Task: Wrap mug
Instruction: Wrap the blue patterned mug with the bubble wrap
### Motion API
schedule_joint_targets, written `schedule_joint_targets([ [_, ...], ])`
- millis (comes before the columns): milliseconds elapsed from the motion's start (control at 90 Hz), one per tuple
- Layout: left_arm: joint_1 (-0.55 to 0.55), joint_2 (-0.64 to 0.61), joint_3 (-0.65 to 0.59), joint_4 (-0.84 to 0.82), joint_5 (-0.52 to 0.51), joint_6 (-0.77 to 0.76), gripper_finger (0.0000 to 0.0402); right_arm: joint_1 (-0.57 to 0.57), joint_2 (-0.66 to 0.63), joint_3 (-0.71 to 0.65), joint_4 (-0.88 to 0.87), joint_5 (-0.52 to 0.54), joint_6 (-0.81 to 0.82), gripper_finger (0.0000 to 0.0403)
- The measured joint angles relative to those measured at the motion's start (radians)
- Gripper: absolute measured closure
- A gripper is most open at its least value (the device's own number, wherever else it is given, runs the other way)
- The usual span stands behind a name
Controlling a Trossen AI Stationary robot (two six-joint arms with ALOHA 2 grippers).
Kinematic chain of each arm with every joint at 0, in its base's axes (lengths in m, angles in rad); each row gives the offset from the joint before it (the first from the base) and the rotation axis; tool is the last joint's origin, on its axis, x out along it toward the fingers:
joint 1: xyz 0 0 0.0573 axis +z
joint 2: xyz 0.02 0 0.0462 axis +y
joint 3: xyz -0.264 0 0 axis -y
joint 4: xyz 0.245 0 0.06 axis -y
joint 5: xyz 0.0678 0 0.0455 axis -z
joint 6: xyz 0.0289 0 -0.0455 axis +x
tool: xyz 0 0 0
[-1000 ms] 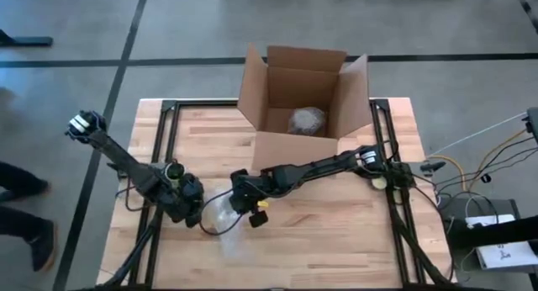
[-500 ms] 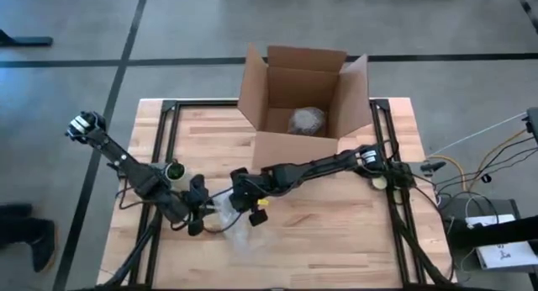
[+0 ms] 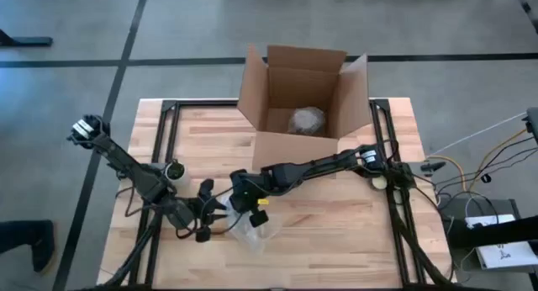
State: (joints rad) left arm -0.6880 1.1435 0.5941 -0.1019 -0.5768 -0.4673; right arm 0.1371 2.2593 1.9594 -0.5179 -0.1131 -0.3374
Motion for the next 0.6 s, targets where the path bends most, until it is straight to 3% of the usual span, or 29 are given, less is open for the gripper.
schedule_joint_targets([
  [344, 0.06, 0.173, 0.006, 0.07, 0.004, -0.023, 0.0329, 0.021, 0.014, 0.0, -0.034, 0.013, 0.027, 0.04],
  [600, 0.062, 0.183, 0.006, 0.056, 0.031, -0.061, 0.0329, 0.04, 0.006, 0.098, -0.193, 0.088, -0.001, 0.0368],
])
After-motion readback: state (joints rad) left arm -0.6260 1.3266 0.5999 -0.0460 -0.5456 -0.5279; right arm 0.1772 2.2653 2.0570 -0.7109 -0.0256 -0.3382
